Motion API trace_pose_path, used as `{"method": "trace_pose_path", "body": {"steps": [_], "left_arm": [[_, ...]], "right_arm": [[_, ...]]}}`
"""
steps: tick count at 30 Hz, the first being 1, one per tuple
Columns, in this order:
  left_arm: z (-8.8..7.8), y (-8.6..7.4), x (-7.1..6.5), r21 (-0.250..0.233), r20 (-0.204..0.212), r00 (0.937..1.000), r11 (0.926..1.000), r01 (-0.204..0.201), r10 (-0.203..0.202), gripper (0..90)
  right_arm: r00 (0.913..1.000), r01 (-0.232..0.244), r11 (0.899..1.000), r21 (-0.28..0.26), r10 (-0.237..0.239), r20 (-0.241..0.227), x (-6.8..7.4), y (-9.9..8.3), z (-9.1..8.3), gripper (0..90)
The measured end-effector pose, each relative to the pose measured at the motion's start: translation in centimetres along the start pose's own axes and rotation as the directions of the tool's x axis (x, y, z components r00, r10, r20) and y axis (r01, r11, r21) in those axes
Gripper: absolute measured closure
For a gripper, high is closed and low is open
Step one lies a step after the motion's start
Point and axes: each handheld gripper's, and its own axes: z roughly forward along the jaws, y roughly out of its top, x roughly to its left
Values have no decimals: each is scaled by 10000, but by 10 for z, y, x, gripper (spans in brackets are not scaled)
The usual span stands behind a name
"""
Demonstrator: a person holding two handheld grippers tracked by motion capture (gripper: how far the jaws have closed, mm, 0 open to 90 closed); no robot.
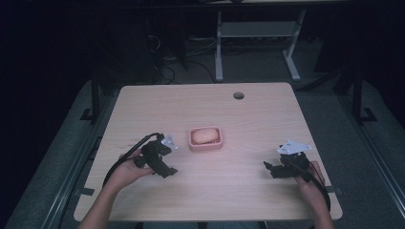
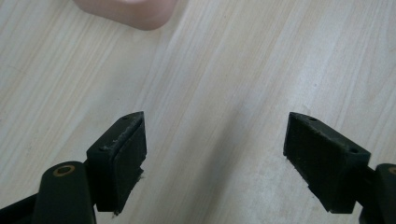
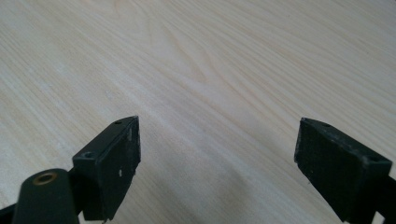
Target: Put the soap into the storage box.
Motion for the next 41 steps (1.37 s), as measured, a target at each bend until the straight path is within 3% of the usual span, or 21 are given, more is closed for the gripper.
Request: {"method": "trace_pose_path", "body": {"steps": [29,41], "left_arm": [[0,-34,-6,-58,-110,9990,9990,442,-443,212],[1,-47,-9,-370,-165,9972,9967,719,-725,212]], "right_arm": [[10000,55,10000,61,-55,5,1,0,1,139],[10000,49,9999,102,-48,-46,2,-1,0,139]]}}
